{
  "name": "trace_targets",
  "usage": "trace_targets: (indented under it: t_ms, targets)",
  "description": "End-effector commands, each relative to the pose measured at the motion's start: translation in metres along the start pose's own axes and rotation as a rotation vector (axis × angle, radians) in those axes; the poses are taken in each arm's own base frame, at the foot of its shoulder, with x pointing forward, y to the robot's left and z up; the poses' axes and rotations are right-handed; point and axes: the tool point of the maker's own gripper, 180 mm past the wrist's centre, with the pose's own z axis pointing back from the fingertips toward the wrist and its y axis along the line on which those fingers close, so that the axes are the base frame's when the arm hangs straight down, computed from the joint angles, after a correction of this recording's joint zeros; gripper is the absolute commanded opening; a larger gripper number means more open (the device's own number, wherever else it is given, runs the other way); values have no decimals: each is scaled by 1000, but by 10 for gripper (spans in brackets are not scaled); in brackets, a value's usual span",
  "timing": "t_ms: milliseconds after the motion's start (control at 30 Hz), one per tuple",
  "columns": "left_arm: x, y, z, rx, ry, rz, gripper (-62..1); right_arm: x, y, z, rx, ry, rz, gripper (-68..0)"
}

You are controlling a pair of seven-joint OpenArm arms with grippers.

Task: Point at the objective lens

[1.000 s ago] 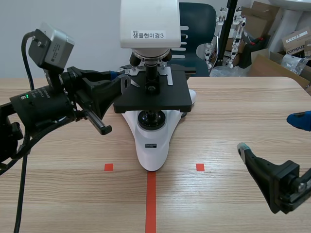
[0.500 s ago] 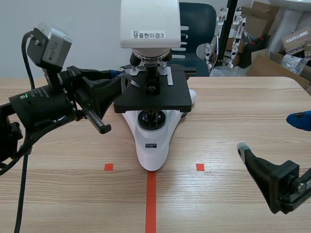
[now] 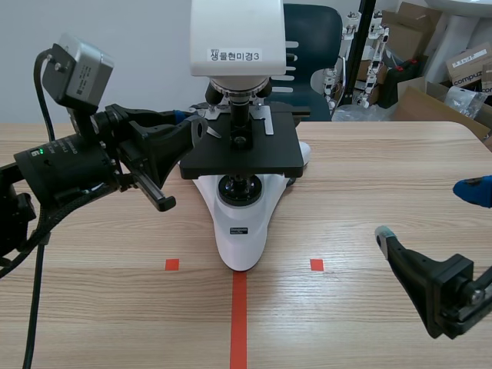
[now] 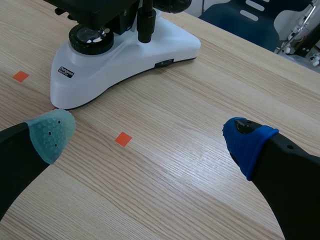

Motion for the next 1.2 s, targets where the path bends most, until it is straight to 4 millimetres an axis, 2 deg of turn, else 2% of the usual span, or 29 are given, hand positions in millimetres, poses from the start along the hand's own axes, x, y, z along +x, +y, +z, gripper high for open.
trace_targets:
  t_ms: [0,733,900,1167]
  targets:
    - [8,3,-1,7,-30,-3,-567,8,-3,-2,-1,-27,9,4]
    - [4,4,-1,11,-5,-7,-567,8,-3,-2,-1,-27,9,4]
    - [1,1,0,3,2,-53,-567,8,-3,-2,-1,-27,9,4]
    - [10,-13,13,-2,-117,-60,-567,8,-3,-2,-1,-27,9,4]
